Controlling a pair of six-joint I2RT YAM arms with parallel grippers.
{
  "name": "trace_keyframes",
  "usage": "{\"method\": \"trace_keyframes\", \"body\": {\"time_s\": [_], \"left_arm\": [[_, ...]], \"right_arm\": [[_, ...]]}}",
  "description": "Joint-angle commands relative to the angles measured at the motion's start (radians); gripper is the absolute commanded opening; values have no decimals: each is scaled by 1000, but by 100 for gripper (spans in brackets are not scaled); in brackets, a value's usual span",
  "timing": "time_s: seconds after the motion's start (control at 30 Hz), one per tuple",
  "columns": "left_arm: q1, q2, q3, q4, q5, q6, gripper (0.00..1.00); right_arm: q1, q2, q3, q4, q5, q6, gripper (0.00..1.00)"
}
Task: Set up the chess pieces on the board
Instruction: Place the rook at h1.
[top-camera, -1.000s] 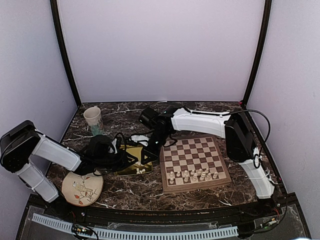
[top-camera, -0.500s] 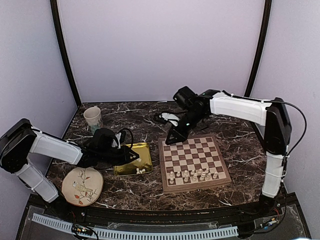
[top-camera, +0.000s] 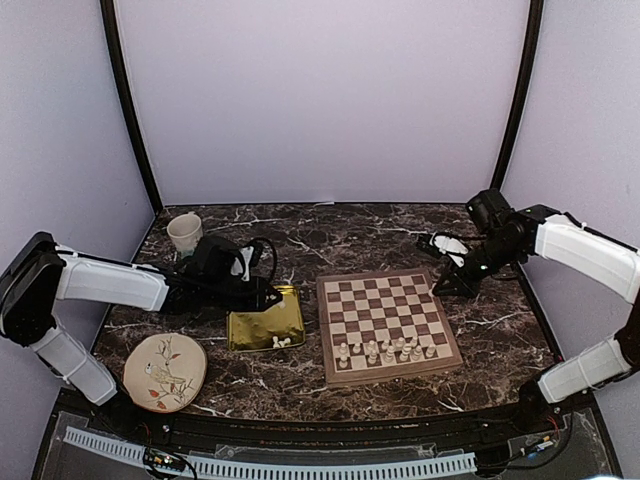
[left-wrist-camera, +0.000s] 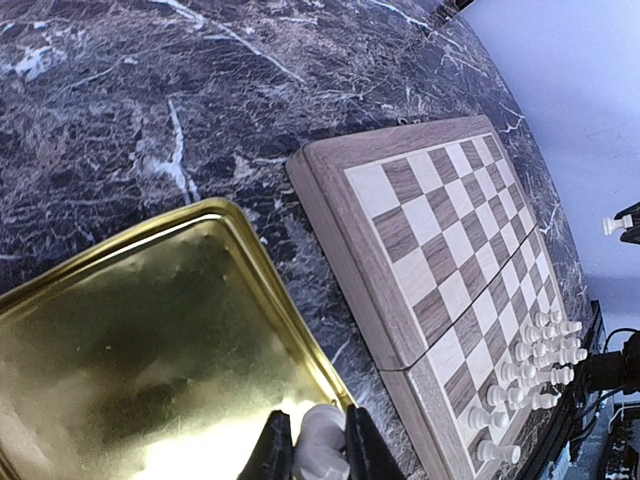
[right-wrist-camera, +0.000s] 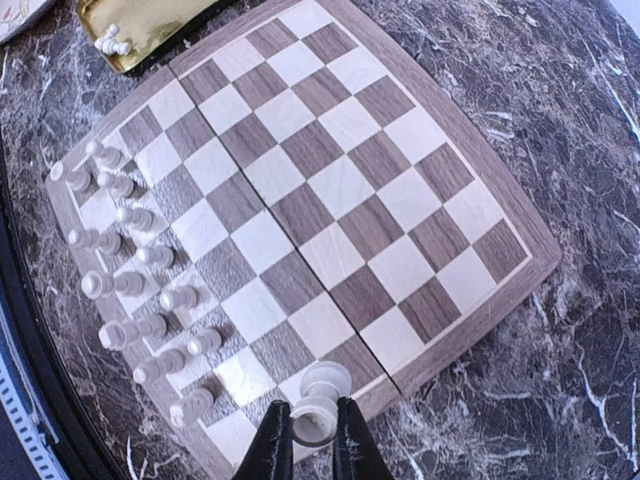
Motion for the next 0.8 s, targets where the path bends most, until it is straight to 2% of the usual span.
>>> {"method": "trace_keyframes", "body": {"time_s": [0.0,0.3,0.77], "left_arm": [[-8,21,64,-56,-4,67,7],[-42,50,131,-96,-9,93,8],[-58,49,147,-123,-29,107,8]], "right_arm": [[-27,-111,-85,-52,18,-146,7],[-27,-138,-257,-114,-48,-293,8],[-26,-68,-327,-44,-41,-339,9]]}}
